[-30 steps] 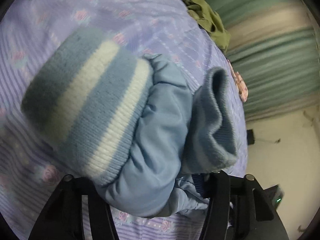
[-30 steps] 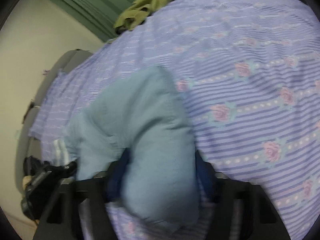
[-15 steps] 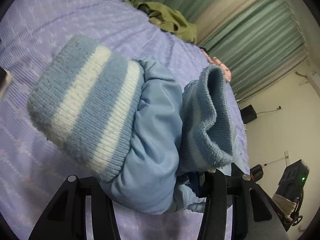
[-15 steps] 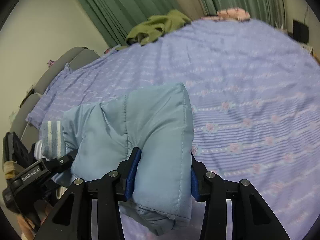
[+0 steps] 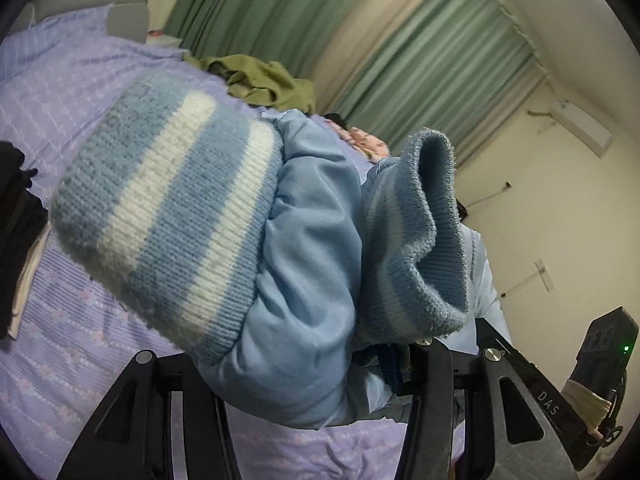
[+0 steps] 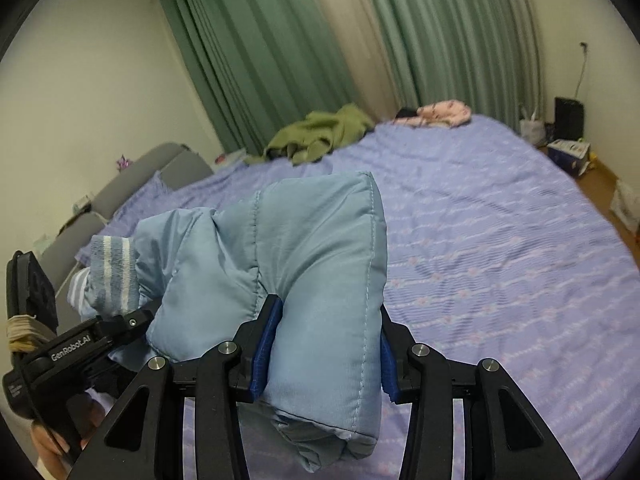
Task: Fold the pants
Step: 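Carry the bundle with both tools toward the black clothes stack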
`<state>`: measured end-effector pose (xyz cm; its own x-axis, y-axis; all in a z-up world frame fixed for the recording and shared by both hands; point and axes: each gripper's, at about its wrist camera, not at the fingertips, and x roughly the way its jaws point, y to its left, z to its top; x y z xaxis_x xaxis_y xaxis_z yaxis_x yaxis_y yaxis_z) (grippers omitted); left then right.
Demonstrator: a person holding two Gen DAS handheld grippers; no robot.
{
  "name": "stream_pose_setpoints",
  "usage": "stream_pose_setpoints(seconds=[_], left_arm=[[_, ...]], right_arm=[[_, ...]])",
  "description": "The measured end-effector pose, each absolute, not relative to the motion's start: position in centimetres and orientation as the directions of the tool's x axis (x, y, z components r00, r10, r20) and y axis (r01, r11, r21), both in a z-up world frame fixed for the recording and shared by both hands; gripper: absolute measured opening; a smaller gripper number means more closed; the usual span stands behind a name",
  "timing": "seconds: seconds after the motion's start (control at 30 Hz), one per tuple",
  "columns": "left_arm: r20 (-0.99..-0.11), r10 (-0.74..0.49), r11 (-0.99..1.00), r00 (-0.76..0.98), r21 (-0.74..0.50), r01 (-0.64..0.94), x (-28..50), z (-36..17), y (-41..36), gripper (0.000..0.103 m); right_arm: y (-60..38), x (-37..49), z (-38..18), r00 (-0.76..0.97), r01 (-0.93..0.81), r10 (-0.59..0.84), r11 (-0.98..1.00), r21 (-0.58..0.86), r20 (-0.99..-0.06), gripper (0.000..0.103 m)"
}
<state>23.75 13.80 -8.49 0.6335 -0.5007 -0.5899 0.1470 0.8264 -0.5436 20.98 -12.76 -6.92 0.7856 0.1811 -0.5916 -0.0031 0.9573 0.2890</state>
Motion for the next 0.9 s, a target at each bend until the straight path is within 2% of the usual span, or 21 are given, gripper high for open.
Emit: stream_pose_setpoints(seconds=[0.33, 0.7, 0.9], left_arm=[[-0.545, -0.53, 0.809, 0.65, -0.554, 0.196, 13.4, -5.0, 14.3, 0.048], [-0.537, -0.414, 0.854, 0.735, -0.509, 0.109, 3.3, -1.8, 18.5, 0.048], [-0.522, -0.376, 0.858, 0.766, -0.508, 0.075, 1.6, -0.9, 21.9, 0.048]], right_arm=[[-13.0, 11.1, -2.4, 0.818, 0.013, 0.142, 0.964, 0.265, -0.558, 0.044], [-10.7, 3.9, -0.8, 0.821, -0.142, 0.29, 0.938, 0.316, -0.492, 0.044], [-7.9, 1.8, 0.3, 0.815, -0.209, 0.343, 0.925, 0.316, -0.466, 0.044]])
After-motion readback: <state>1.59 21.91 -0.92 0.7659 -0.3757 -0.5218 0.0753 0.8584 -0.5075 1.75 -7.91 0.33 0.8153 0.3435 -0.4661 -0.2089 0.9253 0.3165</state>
